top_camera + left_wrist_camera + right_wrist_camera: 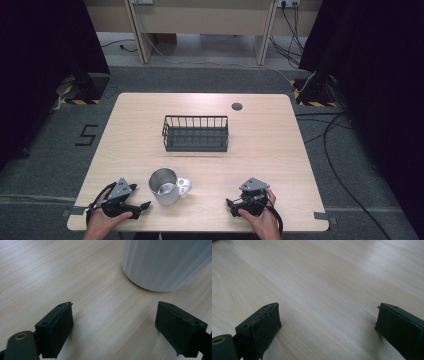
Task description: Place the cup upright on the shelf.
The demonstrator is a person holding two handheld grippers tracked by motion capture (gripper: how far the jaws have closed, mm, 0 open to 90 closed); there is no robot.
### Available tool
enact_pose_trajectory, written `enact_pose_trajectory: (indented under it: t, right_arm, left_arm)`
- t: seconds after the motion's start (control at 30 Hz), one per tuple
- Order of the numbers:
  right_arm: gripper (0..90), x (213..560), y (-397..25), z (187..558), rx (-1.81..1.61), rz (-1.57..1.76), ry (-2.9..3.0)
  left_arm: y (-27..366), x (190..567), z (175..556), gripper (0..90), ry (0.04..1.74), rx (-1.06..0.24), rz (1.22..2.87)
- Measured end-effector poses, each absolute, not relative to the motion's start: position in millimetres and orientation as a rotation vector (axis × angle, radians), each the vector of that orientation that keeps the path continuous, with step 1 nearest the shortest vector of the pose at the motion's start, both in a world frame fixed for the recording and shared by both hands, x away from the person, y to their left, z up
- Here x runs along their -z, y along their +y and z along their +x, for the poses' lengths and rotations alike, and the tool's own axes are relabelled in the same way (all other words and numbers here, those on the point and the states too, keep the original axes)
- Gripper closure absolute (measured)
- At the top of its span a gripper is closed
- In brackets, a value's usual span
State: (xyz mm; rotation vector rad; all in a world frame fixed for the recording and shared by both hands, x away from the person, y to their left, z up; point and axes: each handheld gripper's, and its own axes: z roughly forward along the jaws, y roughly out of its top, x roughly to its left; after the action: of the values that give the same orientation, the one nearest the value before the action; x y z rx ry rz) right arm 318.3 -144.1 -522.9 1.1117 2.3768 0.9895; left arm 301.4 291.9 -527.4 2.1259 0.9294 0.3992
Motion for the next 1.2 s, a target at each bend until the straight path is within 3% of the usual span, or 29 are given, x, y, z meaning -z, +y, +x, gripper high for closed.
enact_pose_trajectory:
  t: [0.57,1.2]
  right_arm:
    - [3.1,523.0,-143.4,318.7,-0.987,1.104,2.394]
    - [0.6,523.3,-140.3,321.6,-0.983,1.083,2.415]
  left_arm:
    - [292.7,526.6,301.2,17.3,0.892,-0.38,2.116]
    - [282.4,505.9,287.1,16.0,0.756,-0.361,1.932]
